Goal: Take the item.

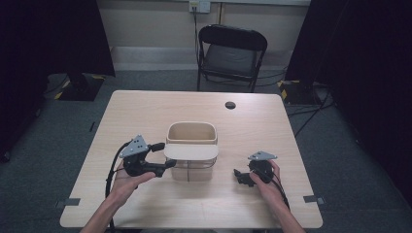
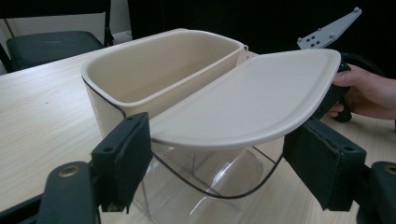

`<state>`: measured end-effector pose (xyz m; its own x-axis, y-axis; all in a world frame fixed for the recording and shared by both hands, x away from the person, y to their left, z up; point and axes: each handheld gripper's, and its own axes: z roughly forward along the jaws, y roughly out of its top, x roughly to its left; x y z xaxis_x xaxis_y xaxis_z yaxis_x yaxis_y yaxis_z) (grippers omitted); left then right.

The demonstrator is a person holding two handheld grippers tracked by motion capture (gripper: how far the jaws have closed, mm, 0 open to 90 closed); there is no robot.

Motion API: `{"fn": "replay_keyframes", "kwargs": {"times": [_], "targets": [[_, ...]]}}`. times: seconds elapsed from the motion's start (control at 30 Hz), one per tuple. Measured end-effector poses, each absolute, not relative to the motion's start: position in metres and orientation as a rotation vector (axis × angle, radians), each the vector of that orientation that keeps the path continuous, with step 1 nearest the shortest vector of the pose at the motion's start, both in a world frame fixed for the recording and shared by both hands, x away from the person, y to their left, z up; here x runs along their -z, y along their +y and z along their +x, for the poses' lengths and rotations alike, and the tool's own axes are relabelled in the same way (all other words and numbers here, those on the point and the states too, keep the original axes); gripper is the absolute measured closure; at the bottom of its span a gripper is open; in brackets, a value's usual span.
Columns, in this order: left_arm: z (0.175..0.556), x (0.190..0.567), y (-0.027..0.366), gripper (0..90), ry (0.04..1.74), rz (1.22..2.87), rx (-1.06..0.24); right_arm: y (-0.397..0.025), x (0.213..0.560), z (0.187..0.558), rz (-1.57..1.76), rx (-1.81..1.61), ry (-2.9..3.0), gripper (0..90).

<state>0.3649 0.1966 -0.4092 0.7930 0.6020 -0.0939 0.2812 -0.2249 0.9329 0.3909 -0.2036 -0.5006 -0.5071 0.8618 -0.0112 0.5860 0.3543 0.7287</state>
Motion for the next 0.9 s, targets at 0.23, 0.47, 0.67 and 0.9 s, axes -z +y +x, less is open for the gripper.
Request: {"fn": "replay_keyframes", "kwargs": {"times": [0.23, 0.47, 0.67, 0.9], "targets": [[0.3688, 0.4101, 0.1961, 23.2, 0.685, 1.813, -0.334, -0.2036, 0.5006, 0.391, 1.268, -0.955, 2.228, 10.8], [0.3706, 0.408, 0.1957, 23.4, 0.686, 1.806, -0.332, -0.2036, 0.5006, 0.391, 1.267, -0.955, 2.228, 10.8], [0.372, 0.4067, 0.1961, 23.3, 0.681, 1.81, -0.341, -0.2036, 0.5006, 0.391, 1.266, -0.956, 2.228, 10.8], [0.3739, 0.4055, 0.1957, 23.4, 0.681, 1.802, -0.337, -0.2036, 0.5006, 0.391, 1.267, -0.955, 2.228, 10.7]]}}
